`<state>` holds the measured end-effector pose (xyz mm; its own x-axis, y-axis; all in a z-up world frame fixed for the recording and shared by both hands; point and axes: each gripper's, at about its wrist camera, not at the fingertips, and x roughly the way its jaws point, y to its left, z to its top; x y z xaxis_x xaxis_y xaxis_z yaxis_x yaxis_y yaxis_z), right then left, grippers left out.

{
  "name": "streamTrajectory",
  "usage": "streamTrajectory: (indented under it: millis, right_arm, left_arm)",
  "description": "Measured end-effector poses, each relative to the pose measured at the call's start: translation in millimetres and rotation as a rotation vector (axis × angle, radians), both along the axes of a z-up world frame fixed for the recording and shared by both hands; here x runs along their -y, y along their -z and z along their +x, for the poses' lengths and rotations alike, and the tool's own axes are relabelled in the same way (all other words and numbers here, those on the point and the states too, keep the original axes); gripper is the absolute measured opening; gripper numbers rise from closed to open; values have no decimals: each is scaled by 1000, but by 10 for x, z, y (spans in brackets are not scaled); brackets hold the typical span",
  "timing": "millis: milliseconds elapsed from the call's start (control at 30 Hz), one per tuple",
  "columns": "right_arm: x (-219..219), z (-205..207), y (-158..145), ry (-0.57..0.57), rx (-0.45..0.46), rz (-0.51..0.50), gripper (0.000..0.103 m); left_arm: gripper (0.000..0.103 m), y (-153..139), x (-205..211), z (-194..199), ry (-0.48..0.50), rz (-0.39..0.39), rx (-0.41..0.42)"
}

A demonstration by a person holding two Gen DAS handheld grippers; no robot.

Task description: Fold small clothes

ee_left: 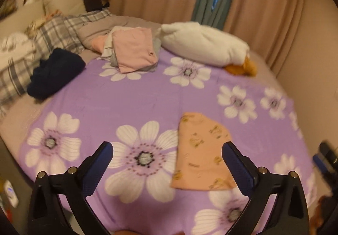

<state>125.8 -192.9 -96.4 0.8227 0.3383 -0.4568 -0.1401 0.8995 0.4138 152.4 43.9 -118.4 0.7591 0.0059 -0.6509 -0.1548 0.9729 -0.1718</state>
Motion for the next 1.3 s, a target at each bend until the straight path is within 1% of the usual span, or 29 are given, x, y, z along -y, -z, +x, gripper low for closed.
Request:
streamTrajectory:
  millis: [33, 100, 167, 200, 267, 333, 433, 467, 500, 600, 633, 700, 800, 933, 1067, 1200, 1300]
  right_arm:
    - [0, 7, 3, 2, -2, 10, 103]
    - [8, 60, 35, -8, -29, 13, 103]
    - [-12, 63, 54, 7, -66, -4, 103]
    - [-6, 69, 59, 19, -70, -11, 103]
    - [23, 62, 52, 46, -66, -14, 103]
    - [49, 47, 55, 64, -68, -9, 103]
    - [71, 47, 65, 78, -83, -14, 103]
    - [73, 46, 68, 79, -85, -15, 103]
    - [74, 45, 68, 81, -85, -15, 103]
    - [92, 28, 61, 86, -80, -1, 103]
    - [93, 27, 61, 85, -79, -3, 103]
    - [92, 42, 66, 81, -87, -19, 103]
    - [88, 50, 69, 83, -89, -24, 103]
    - [78, 47, 71, 79, -92, -22, 103]
    - [54, 58, 81, 75, -96, -46, 103]
    - [35, 54, 76, 62, -92, -50, 103]
    - [22, 46, 73, 54, -90, -52, 103]
  left_arm:
    - [102, 7, 46, 28, 45, -2, 1]
    - [102, 33, 88, 56, 113, -54, -19]
    - [102, 49, 111, 52, 140, -119, -34]
    - [102, 37, 115, 39, 141, -141, -24]
    - [102, -3, 129, -17, 115, -140, 4]
    - [102, -35, 161, -68, 98, -112, 20]
    - [102, -64, 200, -113, 127, -90, 28]
    - [102, -83, 204, -127, 143, -96, 39]
    - [102, -109, 205, -152, 167, -118, 65]
    - [102, -140, 156, -187, 191, -195, 97]
    - [102, -150, 150, -194, 193, -204, 102]
    - [102, -158, 152, -200, 193, -195, 100]
    - [102, -166, 187, -201, 177, -150, 93]
    - [102, -174, 222, -220, 175, -155, 106]
    - [102, -178, 272, -231, 179, -128, 110]
    - [102, -180, 276, -241, 187, -143, 111]
    - [102, -186, 272, -260, 176, -137, 115]
